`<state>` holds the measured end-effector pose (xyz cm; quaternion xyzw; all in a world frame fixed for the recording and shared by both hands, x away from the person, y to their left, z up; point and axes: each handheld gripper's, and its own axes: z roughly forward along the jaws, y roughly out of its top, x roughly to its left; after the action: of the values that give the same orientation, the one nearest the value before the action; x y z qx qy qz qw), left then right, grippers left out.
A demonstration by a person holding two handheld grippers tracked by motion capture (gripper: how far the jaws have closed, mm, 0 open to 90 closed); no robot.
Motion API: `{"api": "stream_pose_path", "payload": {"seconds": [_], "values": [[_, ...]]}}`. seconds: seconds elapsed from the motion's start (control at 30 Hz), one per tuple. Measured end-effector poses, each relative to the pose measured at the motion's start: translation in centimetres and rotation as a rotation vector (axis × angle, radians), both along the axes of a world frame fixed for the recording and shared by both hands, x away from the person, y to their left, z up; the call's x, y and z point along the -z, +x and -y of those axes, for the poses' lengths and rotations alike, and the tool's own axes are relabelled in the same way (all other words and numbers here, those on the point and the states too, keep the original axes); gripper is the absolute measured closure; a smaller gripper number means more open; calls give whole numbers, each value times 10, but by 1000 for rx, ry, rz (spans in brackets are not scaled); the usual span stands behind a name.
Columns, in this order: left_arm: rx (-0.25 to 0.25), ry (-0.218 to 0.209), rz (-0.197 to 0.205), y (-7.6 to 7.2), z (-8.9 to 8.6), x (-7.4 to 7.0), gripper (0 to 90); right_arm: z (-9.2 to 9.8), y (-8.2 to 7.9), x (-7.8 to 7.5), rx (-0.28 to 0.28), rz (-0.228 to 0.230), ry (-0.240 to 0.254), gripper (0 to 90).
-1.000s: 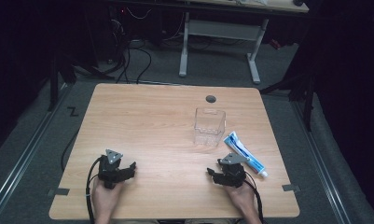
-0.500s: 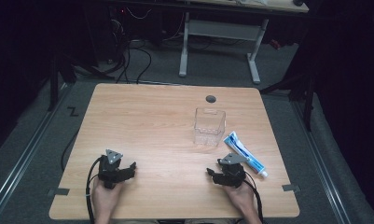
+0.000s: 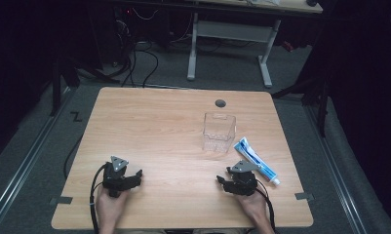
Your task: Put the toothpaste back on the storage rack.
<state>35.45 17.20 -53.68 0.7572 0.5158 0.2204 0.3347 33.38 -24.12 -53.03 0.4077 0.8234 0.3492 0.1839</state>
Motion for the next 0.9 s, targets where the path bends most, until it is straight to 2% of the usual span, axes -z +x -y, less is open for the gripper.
{"api": "stream_pose_path", "payload": {"seconds": [0.13,0.23,0.63,0.83,0.9], "values": [[0,0,1,0,0,0,217,1,-1,-2,-4,-7,5,448],[-1,-1,1,0,0,0,217,6,-2,-7,10,12,38,458],[0,1,2,0,0,0,217,14,-8,-12,17,12,54,430],[0,0,2,0,0,0,216,20,-10,-13,16,6,80,406],[0,0,2,0,0,0,217,21,-12,-15,23,22,72,407]]}}
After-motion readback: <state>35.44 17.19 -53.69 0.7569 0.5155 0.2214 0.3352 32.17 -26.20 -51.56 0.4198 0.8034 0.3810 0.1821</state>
